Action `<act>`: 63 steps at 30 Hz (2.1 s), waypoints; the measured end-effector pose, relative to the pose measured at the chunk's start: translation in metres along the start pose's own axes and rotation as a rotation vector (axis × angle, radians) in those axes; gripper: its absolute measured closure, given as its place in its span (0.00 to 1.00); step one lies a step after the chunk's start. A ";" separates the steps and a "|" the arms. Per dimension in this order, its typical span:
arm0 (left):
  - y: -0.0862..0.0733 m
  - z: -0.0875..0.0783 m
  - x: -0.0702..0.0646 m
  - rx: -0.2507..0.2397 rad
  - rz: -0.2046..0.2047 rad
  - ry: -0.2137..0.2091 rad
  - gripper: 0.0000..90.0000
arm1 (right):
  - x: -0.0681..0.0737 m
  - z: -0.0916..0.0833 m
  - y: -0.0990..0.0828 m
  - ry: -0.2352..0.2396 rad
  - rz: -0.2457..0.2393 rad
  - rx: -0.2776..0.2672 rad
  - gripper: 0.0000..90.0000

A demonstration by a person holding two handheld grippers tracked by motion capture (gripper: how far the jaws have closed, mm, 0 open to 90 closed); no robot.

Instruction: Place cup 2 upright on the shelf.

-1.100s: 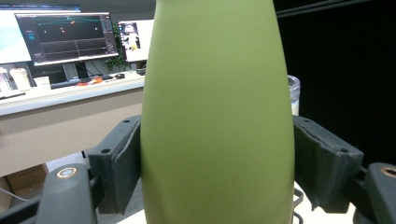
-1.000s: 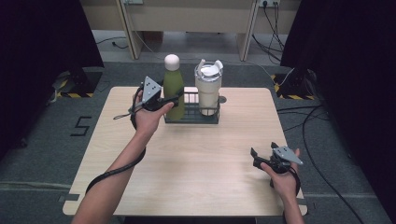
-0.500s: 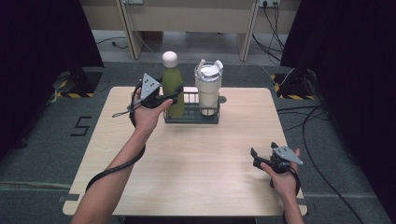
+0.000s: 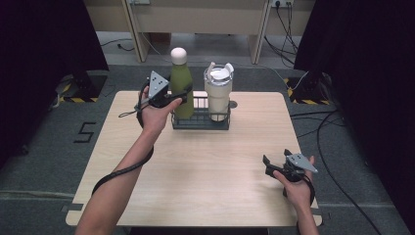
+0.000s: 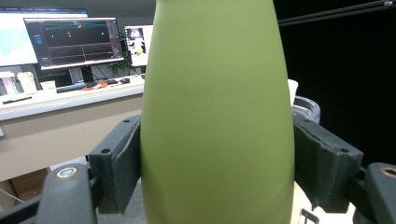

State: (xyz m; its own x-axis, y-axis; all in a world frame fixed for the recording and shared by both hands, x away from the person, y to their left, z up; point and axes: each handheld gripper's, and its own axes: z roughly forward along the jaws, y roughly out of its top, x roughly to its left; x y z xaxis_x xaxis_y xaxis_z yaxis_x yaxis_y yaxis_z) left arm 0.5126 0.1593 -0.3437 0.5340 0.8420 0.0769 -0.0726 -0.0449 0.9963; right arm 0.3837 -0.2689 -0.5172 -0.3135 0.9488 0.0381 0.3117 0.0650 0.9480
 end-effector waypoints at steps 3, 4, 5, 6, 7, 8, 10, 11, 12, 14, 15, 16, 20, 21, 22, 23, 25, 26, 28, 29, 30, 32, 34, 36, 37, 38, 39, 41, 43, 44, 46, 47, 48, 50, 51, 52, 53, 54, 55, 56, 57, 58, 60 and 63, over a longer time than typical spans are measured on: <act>0.002 0.002 0.002 -0.001 0.001 0.004 0.26 | 0.000 0.000 0.000 0.000 -0.002 0.000 0.10; 0.002 0.003 0.002 -0.001 0.002 0.004 0.26 | 0.000 0.000 0.000 0.000 -0.003 0.001 0.10; 0.002 0.004 0.002 -0.001 0.001 0.005 0.26 | 0.000 0.000 0.000 0.000 -0.003 0.001 0.10; 0.002 0.004 0.003 0.000 0.000 0.006 0.26 | 0.000 0.000 0.000 0.000 -0.004 0.001 0.11; 0.003 0.005 0.003 0.000 0.000 0.007 0.26 | 0.000 0.000 0.000 0.000 -0.002 0.001 0.11; 0.003 0.006 0.004 0.001 0.003 0.009 0.26 | 0.000 0.000 0.000 0.000 -0.002 0.001 0.11; 0.004 0.008 0.005 0.002 0.001 0.009 0.26 | 0.000 0.000 0.000 0.000 -0.002 0.000 0.11; 0.004 0.009 0.005 0.001 0.000 0.010 0.26 | 0.000 0.000 0.000 -0.001 -0.002 0.001 0.11; 0.005 0.010 0.005 0.001 -0.004 0.011 0.26 | 0.000 0.000 0.000 -0.001 -0.001 0.000 0.11; 0.006 0.012 0.006 0.001 -0.003 0.013 0.26 | 0.000 0.000 0.000 0.001 0.001 0.001 0.11; 0.006 0.013 0.007 0.001 -0.004 0.015 0.26 | 0.000 0.000 0.000 0.000 0.000 0.001 0.11; 0.006 0.014 0.008 0.001 -0.005 0.015 0.26 | 0.000 0.000 0.000 0.000 0.001 0.001 0.11; 0.006 0.019 0.010 0.015 -0.002 0.022 0.26 | 0.000 0.000 0.000 0.001 0.000 -0.003 0.11; 0.005 0.020 0.011 0.016 -0.005 0.025 0.26 | 0.000 0.000 0.000 0.001 0.000 -0.002 0.11; 0.005 0.022 0.012 0.018 -0.008 0.027 0.26 | -0.001 0.000 0.000 -0.001 -0.006 -0.003 0.11; 0.005 0.023 0.012 0.020 -0.007 0.028 0.26 | -0.001 0.000 0.000 0.000 -0.005 -0.003 0.11; 0.005 0.025 0.013 0.024 -0.006 0.032 0.26 | -0.001 0.000 0.000 0.000 -0.004 -0.003 0.11; 0.004 0.026 0.014 0.026 -0.008 0.034 0.26 | -0.001 0.000 0.000 -0.001 -0.004 -0.004 0.11; 0.004 0.028 0.015 0.028 -0.012 0.037 0.26 | -0.001 0.000 0.000 0.003 0.003 -0.003 0.11; 0.003 0.028 0.015 0.031 -0.012 0.038 0.26 | -0.001 0.000 0.000 0.000 -0.004 -0.005 0.11; 0.002 0.029 0.016 0.034 -0.011 0.039 0.26 | -0.001 0.000 0.000 0.000 -0.005 -0.005 0.11; 0.001 0.031 0.017 0.039 -0.012 0.045 0.26 | -0.001 0.000 0.000 0.000 -0.006 -0.004 0.11; 0.000 0.033 0.019 0.039 -0.004 0.050 0.26 | -0.001 -0.001 0.000 0.000 -0.005 -0.005 0.11; -0.001 0.035 0.019 0.049 -0.015 0.048 0.26 | -0.001 -0.001 0.000 0.000 -0.005 -0.005 0.11; -0.002 0.036 0.019 0.051 -0.015 0.050 0.26 | -0.001 0.000 0.000 0.003 0.003 -0.004 0.11; -0.002 0.037 0.019 0.054 -0.014 0.050 0.26 | -0.001 0.000 0.000 0.003 0.003 -0.004 0.11; -0.003 0.037 0.019 0.055 -0.015 0.049 0.26 | -0.001 -0.001 0.000 0.001 -0.004 -0.005 0.11; -0.004 0.039 0.019 0.060 -0.017 0.051 0.26 | -0.001 -0.001 0.000 0.001 -0.005 -0.005 0.11; -0.005 0.041 0.019 0.066 -0.018 0.052 0.26 | -0.001 -0.001 0.000 0.001 -0.003 -0.006 0.11; -0.006 0.042 0.019 0.069 -0.017 0.054 0.26 | 0.000 -0.001 0.000 0.004 0.006 -0.004 0.11; -0.007 0.044 0.019 0.070 -0.022 0.055 0.26 | 0.000 -0.001 0.000 0.004 0.008 -0.003 0.11; -0.008 0.044 0.019 0.073 -0.022 0.054 0.26 | 0.000 -0.001 0.000 0.004 0.008 -0.003 0.11; -0.009 0.045 0.019 0.077 -0.021 0.053 0.26 | 0.000 -0.001 0.000 0.004 0.008 -0.003 0.11; -0.011 0.047 0.018 0.083 -0.022 0.054 0.26 | 0.000 -0.001 0.000 0.004 0.008 -0.003 0.11; -0.012 0.047 0.019 0.086 -0.022 0.055 0.26 | -0.001 -0.001 0.000 0.004 0.004 -0.004 0.11; -0.013 0.048 0.019 0.088 -0.022 0.057 0.26 | 0.000 -0.001 0.000 0.005 0.005 -0.003 0.11; -0.014 0.049 0.019 0.090 -0.024 0.057 0.26 | -0.001 -0.001 0.000 0.002 -0.004 -0.005 0.11; -0.015 0.049 0.019 0.092 -0.028 0.058 0.26 | -0.001 -0.001 0.000 0.002 -0.003 -0.004 0.11; -0.016 0.050 0.019 0.094 -0.031 0.058 0.26 | -0.001 -0.001 0.000 0.003 -0.005 -0.004 0.11; -0.017 0.050 0.019 0.097 -0.030 0.058 0.26 | -0.001 -0.001 0.000 0.003 -0.005 -0.003 0.11; -0.019 0.051 0.019 0.099 -0.029 0.060 0.26 | 0.000 -0.001 0.000 0.006 0.005 -0.001 0.11; -0.019 0.051 0.019 0.099 -0.031 0.060 0.26 | 0.000 -0.001 0.000 0.006 0.005 -0.001 0.11; -0.020 0.052 0.019 0.102 -0.034 0.060 0.26 | 0.000 -0.001 0.000 0.007 0.006 -0.001 0.11; -0.022 0.053 0.020 0.108 -0.039 0.064 0.26 | -0.001 -0.001 0.000 0.004 -0.002 -0.003 0.11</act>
State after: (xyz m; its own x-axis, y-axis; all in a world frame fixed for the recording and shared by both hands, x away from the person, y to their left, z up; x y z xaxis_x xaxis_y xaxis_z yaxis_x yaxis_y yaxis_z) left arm 0.5698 0.1483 -0.3620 0.4797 0.8766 0.0390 0.0398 -0.0662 0.9970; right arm 0.3830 -0.2699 -0.5172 -0.3177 0.9475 0.0372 0.3086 0.0662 0.9489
